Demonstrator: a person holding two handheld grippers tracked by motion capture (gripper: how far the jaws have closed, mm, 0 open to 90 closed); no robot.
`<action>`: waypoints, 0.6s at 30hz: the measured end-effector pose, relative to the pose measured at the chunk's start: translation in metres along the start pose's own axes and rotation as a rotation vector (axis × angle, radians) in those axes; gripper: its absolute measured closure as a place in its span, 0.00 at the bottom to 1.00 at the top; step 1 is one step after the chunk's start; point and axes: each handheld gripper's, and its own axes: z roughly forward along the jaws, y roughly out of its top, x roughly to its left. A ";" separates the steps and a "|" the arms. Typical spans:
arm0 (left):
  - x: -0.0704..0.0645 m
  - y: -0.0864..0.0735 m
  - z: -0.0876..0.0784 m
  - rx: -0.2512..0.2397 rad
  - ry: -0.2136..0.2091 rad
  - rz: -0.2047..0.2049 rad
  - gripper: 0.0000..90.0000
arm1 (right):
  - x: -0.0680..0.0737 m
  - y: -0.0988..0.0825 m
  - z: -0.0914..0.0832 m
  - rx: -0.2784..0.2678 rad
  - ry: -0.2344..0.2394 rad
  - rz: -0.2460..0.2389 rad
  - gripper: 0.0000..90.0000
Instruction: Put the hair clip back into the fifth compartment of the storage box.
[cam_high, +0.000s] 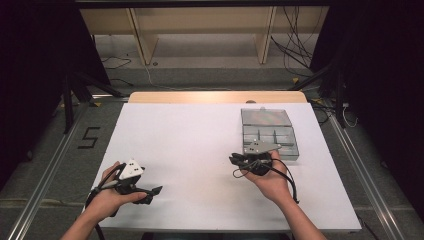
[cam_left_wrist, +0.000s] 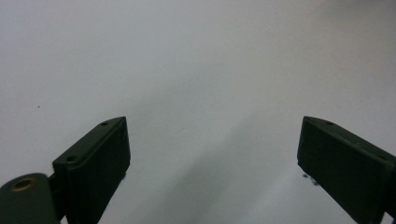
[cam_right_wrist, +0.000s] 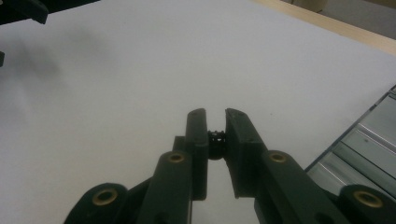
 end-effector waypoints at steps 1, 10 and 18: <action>0.000 0.000 0.000 0.001 0.000 0.001 0.10 | -0.001 0.000 -0.001 -0.002 -0.003 0.004 0.89; 0.000 0.000 0.000 0.000 0.000 -0.001 0.10 | -0.012 -0.004 -0.010 -0.002 -0.033 0.022 0.89; 0.000 0.000 0.000 0.001 -0.001 -0.001 0.10 | -0.023 -0.008 -0.019 -0.009 -0.064 0.038 0.89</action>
